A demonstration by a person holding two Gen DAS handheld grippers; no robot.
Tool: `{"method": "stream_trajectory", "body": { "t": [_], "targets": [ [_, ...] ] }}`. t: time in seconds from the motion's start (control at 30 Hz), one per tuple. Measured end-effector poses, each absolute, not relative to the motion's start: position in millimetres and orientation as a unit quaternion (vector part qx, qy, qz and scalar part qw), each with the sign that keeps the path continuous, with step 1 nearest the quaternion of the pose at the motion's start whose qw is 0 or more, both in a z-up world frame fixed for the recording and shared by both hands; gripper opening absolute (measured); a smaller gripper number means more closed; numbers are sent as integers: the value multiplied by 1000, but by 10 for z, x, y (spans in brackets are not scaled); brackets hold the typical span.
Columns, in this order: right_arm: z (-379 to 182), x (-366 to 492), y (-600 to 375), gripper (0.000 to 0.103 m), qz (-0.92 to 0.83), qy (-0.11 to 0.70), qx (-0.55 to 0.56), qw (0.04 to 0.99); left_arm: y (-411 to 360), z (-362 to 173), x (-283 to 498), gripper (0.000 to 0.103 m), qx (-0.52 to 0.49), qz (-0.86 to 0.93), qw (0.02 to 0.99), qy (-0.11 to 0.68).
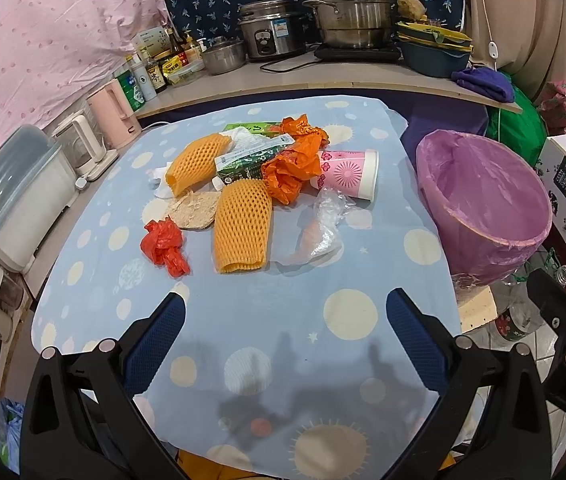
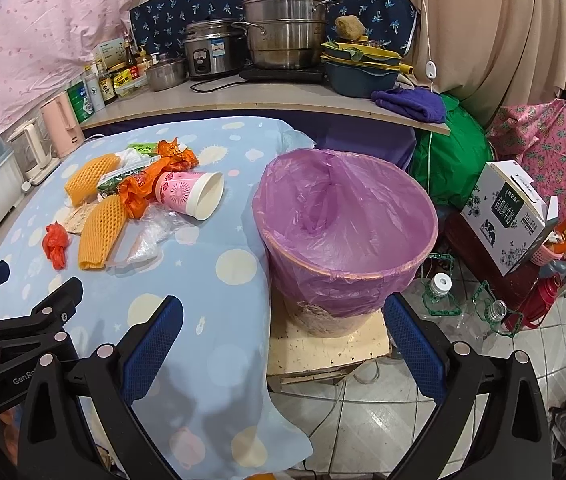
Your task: Collect trash
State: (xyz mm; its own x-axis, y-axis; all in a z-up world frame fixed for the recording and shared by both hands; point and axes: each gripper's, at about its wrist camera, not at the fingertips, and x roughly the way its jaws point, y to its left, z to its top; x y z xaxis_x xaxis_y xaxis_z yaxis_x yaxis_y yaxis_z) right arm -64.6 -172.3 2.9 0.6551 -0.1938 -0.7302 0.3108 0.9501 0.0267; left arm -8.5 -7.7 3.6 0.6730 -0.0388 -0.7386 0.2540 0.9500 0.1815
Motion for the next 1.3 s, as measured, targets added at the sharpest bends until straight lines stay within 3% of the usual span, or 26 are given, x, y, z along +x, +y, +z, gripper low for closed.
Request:
{"method": "stream_trajectory", "body": {
  "t": [1.3],
  "targets": [
    [35,-662,-1717,96,-141,392,75,906,-101,55,-99,96,134,-84,905,396]
  ]
}}
